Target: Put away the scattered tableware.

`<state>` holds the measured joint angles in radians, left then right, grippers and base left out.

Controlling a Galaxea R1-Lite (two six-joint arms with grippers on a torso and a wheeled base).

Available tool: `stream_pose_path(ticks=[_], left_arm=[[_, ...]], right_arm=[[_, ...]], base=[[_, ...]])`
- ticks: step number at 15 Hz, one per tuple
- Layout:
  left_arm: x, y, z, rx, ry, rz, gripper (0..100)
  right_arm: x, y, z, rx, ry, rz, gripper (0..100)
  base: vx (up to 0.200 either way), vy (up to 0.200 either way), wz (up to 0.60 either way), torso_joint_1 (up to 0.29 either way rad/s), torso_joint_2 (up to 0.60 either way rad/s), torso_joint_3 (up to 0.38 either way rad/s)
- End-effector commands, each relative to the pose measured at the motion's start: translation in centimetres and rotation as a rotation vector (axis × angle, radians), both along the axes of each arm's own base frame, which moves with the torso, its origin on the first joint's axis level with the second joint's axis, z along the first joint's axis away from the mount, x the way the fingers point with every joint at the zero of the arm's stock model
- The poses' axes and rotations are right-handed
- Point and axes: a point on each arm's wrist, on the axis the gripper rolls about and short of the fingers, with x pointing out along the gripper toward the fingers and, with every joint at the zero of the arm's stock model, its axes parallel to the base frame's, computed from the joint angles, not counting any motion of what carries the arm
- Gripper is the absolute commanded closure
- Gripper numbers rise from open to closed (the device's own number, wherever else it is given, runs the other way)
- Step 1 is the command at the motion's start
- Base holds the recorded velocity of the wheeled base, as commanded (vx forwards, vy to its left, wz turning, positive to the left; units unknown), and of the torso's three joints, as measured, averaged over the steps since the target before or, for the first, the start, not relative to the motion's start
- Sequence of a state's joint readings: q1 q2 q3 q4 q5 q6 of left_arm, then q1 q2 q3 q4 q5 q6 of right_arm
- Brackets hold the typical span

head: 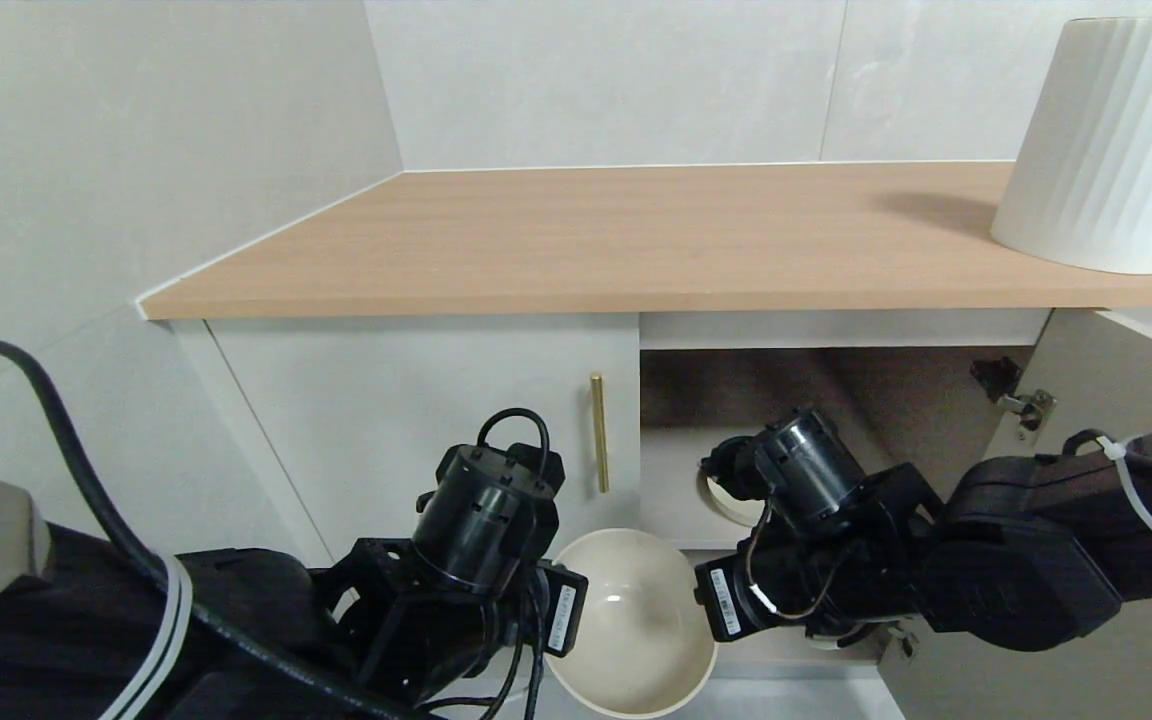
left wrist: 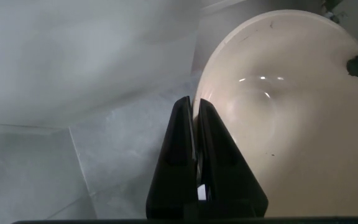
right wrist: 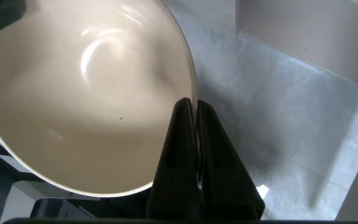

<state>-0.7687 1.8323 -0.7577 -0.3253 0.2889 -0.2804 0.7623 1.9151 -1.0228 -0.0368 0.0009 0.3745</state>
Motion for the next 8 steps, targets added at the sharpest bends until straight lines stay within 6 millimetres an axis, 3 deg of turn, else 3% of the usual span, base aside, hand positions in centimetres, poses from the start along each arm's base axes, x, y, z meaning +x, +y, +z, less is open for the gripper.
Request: stream_pose_path(ticks=[1,5,8], left_arm=[[0.0,0.0,-0.2,0.004,0.003,0.001,0],[-0.1,0.2,0.2,-0.003,-0.01,0.011,0],[0.1,0.3,0.6,-0.028,-0.025,0.047,0]], right_arm=[[0.0,0.0,-0.3,-0.006,0.005,0.0,100],[0.2,-0.1,-0.1,0.013,0.015,-0.056,100],[2.3,-2.2,-0.8,-0.026,0.004,-0.226,100]], base=[[0.0,0.0,0.0,0.0,0.0,0.0],[0.0,0.0,0.0,0.0,0.0,0.0],[0.0,0.0,0.0,0.0,0.0,0.0]])
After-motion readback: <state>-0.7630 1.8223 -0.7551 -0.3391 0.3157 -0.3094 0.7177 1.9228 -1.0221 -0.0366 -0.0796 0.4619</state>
